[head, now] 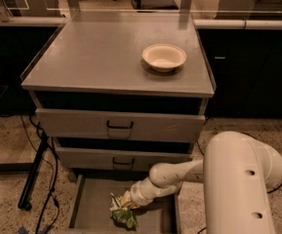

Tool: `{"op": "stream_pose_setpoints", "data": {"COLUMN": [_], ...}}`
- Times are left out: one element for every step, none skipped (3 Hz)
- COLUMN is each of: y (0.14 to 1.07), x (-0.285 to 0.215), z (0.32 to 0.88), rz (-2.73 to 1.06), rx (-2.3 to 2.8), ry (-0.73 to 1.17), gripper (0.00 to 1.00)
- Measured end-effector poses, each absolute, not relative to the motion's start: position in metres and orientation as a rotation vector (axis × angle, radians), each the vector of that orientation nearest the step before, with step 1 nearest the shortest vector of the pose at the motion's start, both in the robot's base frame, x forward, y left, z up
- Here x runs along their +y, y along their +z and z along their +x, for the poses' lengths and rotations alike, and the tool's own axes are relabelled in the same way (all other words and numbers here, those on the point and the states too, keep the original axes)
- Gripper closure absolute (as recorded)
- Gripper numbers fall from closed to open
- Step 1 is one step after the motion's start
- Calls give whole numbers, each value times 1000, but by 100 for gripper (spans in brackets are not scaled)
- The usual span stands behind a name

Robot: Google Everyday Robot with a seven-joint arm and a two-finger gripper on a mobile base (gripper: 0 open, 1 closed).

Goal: Place green jalapeno chip bag into bottom drawer

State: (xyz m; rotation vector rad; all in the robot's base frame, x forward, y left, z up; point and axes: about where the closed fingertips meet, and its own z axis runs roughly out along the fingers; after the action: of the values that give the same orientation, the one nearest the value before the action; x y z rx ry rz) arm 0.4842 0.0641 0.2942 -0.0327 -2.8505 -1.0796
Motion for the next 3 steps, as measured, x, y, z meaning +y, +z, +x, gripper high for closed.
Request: {"op": "stream_pose_setpoints", "data": {"y": [294, 280, 255], "x": [64, 71, 70], "z": [484, 494, 509], "rz": [-33, -124, -309], "rx": [-2851, -2864, -2830], "ry": [-1080, -1053, -1052], "gripper": [100, 100, 100]}}
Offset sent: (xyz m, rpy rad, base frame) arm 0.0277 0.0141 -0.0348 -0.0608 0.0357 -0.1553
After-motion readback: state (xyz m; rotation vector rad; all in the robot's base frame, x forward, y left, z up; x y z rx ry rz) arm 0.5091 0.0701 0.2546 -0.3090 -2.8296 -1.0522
